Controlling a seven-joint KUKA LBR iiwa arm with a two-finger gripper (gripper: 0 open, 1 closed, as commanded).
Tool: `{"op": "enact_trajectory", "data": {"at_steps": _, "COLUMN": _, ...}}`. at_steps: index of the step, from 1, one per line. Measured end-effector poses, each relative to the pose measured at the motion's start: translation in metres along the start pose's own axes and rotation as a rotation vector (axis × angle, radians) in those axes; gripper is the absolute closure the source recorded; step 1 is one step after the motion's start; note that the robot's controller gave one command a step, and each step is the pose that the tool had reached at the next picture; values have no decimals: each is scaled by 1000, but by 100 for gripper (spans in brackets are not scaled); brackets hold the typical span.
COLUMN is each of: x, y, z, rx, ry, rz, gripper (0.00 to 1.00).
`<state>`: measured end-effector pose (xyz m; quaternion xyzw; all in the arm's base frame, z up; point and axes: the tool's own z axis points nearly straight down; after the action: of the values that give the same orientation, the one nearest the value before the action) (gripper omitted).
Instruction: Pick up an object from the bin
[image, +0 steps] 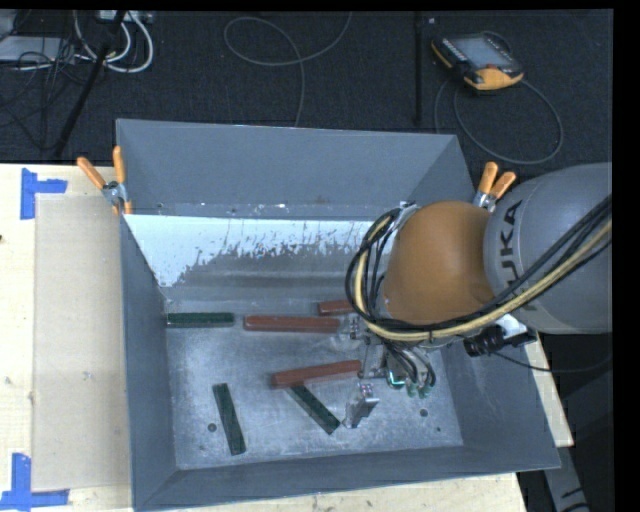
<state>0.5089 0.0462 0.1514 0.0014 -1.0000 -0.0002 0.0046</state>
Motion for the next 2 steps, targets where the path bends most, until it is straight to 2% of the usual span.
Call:
{"op": "enact_trajectory", "data": {"at_steps": 1, "x": -2, "y": 0, "z": -3, "rx": 0, "ry": -7, "rz": 1, "gripper": 0}}
{"op": "enact_trajectory", "data": {"at_steps": 2, "x": 6, "y": -1, "z": 75, "rx": -2, "ry": 8, "rz": 19, "gripper": 100}}
